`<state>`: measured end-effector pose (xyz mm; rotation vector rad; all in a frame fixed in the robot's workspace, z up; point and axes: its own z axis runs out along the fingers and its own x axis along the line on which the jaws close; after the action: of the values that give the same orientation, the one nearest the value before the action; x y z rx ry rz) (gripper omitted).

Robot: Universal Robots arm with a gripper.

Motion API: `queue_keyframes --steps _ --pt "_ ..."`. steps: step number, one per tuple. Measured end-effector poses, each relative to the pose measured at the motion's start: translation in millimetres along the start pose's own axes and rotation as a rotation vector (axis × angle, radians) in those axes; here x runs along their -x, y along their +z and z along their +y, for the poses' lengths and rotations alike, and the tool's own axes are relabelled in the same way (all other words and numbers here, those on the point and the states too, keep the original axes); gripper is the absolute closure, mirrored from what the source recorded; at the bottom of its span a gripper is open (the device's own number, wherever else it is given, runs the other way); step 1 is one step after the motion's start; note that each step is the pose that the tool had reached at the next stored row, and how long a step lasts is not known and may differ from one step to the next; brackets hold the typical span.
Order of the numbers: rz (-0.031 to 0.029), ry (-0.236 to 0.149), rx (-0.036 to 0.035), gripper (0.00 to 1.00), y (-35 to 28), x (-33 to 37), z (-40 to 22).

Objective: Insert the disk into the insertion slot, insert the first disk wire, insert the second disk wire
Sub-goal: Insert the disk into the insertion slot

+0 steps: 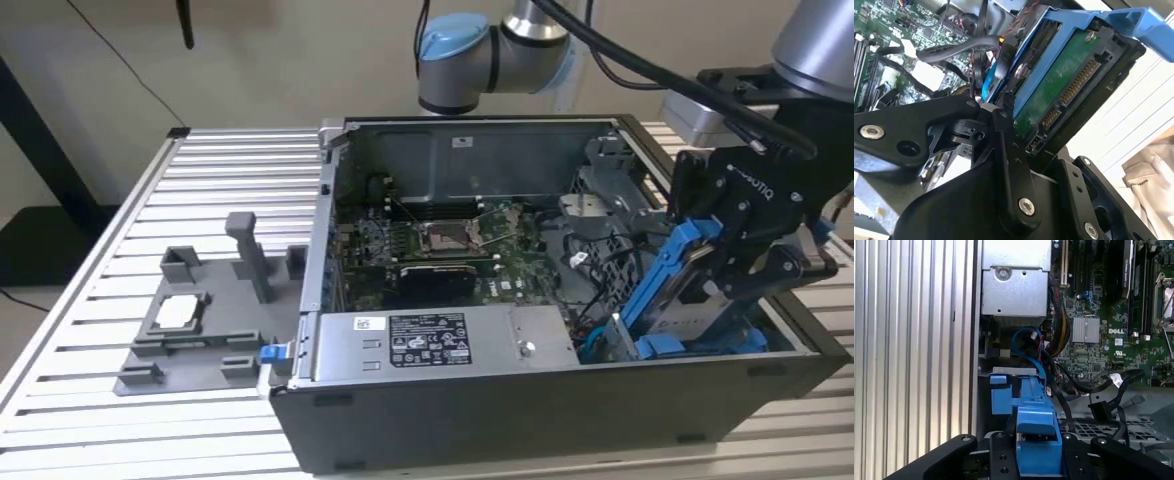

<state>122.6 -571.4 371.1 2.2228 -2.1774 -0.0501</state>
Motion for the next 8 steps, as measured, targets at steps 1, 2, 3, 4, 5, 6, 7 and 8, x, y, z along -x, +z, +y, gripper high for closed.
queue_keyframes --steps 1,2,3,4,5,6,7,8 --pt "0.0000 0.000 0.0000 0.67 1.8 0.0 -0.1" --pt "0.0003 0.001 0.0000 0.67 3.7 0.0 -0.2" --pt "0.0008 0.001 0.0000 0.67 5.4 0.0 -0.2" --pt "0.0010 0.001 0.0000 0.67 7.1 0.0 -0.3" --pt "0.0007 0.001 0.0001 0.67 8.6 0.0 -0.4" --pt "-0.0001 0.001 -0.0005 0.67 9.6 0.1 -0.5" --pt "0.0002 0.000 -0.0004 0.66 9.8 0.2 -0.7" --pt "0.0005 0.000 0.0000 0.66 9.8 0.1 -0.6"
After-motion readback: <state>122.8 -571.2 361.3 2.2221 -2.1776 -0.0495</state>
